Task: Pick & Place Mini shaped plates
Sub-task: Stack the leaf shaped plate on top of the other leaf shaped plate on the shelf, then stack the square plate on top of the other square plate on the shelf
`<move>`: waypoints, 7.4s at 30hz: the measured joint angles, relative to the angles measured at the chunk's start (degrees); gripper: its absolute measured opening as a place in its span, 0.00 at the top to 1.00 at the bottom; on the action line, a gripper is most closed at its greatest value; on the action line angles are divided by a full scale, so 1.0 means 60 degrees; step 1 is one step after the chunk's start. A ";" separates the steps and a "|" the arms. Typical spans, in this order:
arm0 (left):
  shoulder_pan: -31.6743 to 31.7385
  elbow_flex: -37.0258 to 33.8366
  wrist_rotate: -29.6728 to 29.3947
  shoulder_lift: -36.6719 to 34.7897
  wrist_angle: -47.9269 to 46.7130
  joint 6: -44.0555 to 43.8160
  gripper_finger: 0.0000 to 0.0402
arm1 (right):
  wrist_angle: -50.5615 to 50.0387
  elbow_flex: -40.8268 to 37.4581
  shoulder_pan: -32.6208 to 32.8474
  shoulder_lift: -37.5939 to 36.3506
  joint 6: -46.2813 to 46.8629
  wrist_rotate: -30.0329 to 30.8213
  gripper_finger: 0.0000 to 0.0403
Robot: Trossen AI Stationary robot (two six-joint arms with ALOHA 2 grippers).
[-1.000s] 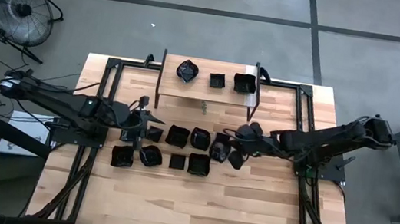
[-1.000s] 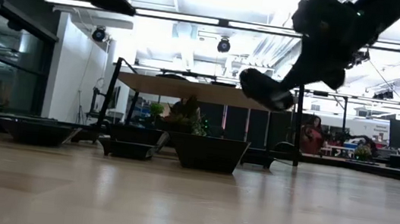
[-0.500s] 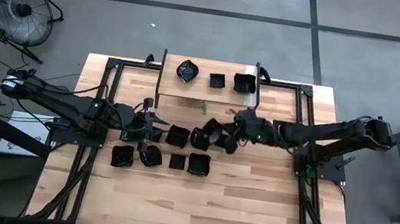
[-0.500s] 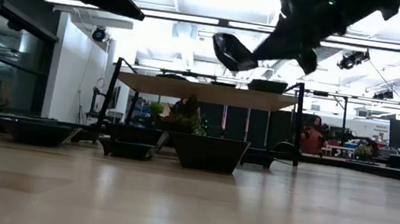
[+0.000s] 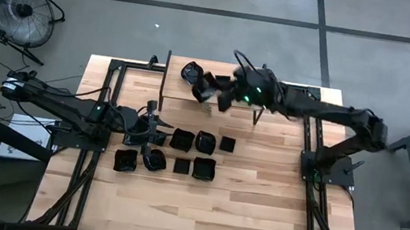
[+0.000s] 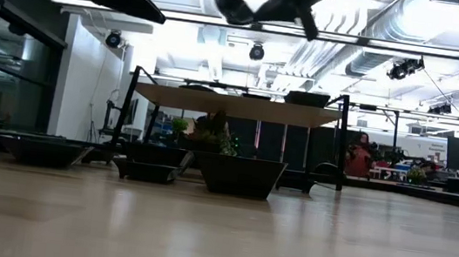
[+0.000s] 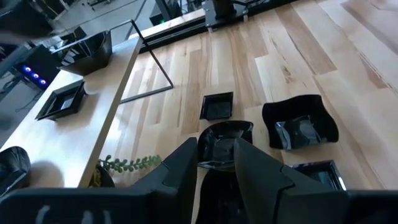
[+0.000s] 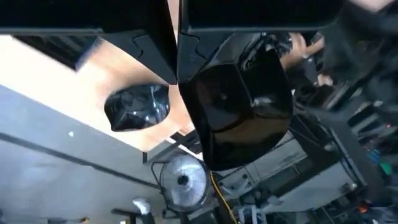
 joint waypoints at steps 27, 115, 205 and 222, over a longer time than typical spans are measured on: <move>0.0000 0.0015 -0.0399 -0.0364 -0.2020 0.0349 0.74 | -0.3686 0.6142 -0.2758 0.5123 0.2138 -0.2690 1.00; 0.0000 0.0007 -0.3467 -0.1259 -0.3712 0.0424 0.74 | -0.4088 0.6142 -0.2414 0.5364 0.1459 -0.2567 0.83; -0.1814 0.0004 -0.4193 -0.1251 -0.4408 -0.1637 0.74 | -0.0503 -0.5128 0.4792 0.0493 -0.4224 0.1662 0.79; -0.1814 0.0004 -0.4258 -0.1251 -0.4408 -0.1632 0.74 | -0.0055 -0.5128 0.4241 0.0514 -0.3920 0.1631 0.56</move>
